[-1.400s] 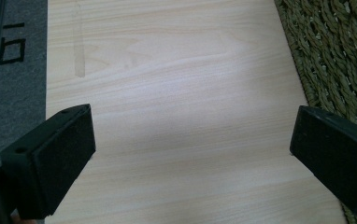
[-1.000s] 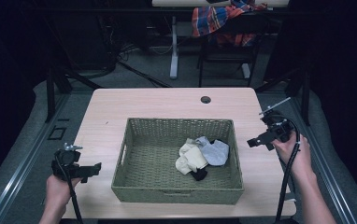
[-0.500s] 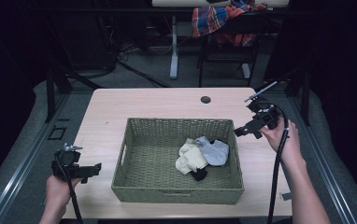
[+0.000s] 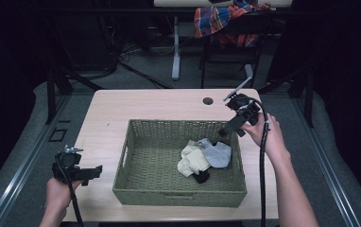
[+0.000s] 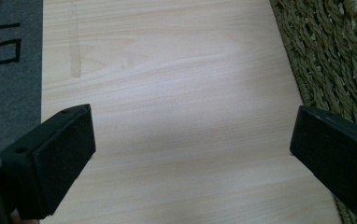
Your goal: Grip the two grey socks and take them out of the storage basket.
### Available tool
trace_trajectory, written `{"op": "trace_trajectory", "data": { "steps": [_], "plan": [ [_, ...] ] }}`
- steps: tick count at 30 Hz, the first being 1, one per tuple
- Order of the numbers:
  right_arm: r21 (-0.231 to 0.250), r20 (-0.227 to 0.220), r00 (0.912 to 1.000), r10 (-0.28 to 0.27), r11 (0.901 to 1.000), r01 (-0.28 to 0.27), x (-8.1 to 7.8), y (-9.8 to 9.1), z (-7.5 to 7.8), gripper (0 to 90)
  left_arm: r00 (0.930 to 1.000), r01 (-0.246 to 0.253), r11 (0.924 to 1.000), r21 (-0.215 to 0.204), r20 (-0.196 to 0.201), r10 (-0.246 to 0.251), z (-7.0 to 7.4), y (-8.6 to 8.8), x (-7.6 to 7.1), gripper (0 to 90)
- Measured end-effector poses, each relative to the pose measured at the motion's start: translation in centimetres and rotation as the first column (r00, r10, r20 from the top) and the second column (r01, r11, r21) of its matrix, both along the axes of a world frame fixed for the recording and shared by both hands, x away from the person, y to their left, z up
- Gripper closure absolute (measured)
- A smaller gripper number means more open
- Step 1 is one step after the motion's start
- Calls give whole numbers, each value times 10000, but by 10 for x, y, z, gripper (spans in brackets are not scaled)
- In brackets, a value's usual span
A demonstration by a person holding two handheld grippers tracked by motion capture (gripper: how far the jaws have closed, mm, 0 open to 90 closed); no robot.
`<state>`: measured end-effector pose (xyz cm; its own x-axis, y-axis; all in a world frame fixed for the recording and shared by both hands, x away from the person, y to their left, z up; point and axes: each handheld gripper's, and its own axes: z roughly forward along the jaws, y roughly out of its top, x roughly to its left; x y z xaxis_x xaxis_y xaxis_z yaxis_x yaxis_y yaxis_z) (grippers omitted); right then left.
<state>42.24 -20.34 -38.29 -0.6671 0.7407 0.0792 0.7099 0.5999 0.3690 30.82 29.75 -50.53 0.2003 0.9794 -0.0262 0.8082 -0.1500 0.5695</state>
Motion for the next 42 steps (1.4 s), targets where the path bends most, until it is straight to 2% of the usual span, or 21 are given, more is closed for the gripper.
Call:
{"op": "trace_trajectory", "data": {
  "steps": [1, 3, 7, 15, 20, 24, 25, 26, 34, 36, 39, 42],
  "plan": [
    [-4, -63, 10000, 44, 10000, -44, -1, 4, -2, 0, 10000, -21, 10000, -22, 11, 21, 0, 0, 0, 3],
    [-28, 169, 9997, 168, 9999, -168, -2, 10, -5, 0, 10000, -89, 10000, -42, 27, 90, 0, 1, 0, 3],
    [89, 216, 9991, 368, 9993, -370, -2, 19, -14, 0, 10000, -45, 10000, -64, 43, 46, 0, 1, 1, 3],
    [-598, -181, 9982, 568, 9965, -578, 3, 30, -42, 27, 10000, 33, 9999, -137, 61, -32, 1, 1, 0, 3],
    [-517, -211, 9981, 584, 9969, -594, 5, 33, -52, 48, 10000, -2, 9998, -203, 61, 3, 1, 3, 0, 3],
    [-703, -252, 9977, 626, 9955, -642, 6, 35, -58, 144, 10000, -3, 9997, -226, 99, 5, 1, 2, 1, 3],
    [-618, -220, 9984, 525, 9966, -537, 5, 37, -61, 155, 10000, -2, 9998, -222, 99, 4, 1, 2, 1, 3],
    [-900, -346, 9969, 711, 9932, -739, 7, 37, -62, 162, 10000, -2, 9998, -222, 99, 4, 1, 2, 1, 3],
    [-1269, -533, 9963, 668, 9892, -731, 9, 44, -75, 286, 10000, 31, 9998, -218, 76, -29, 1, 1, 1, 3],
    [-1221, -530, 9959, 731, 9894, -791, 10, 47, -80, 311, 10000, 60, 9998, -171, 59, -59, 1, 1, 1, 4],
    [-1617, -618, 9954, 728, 9834, -820, 10, 52, -86, 364, 10000, 43, 9998, -181, 79, -42, 1, 1, 1, 5],
    [-1783, -617, 9954, 734, 9804, -834, 10, 55, -88, 422, 10000, 64, 9998, -170, 64, -63, 1, 1, 1, 5]
  ]
}}
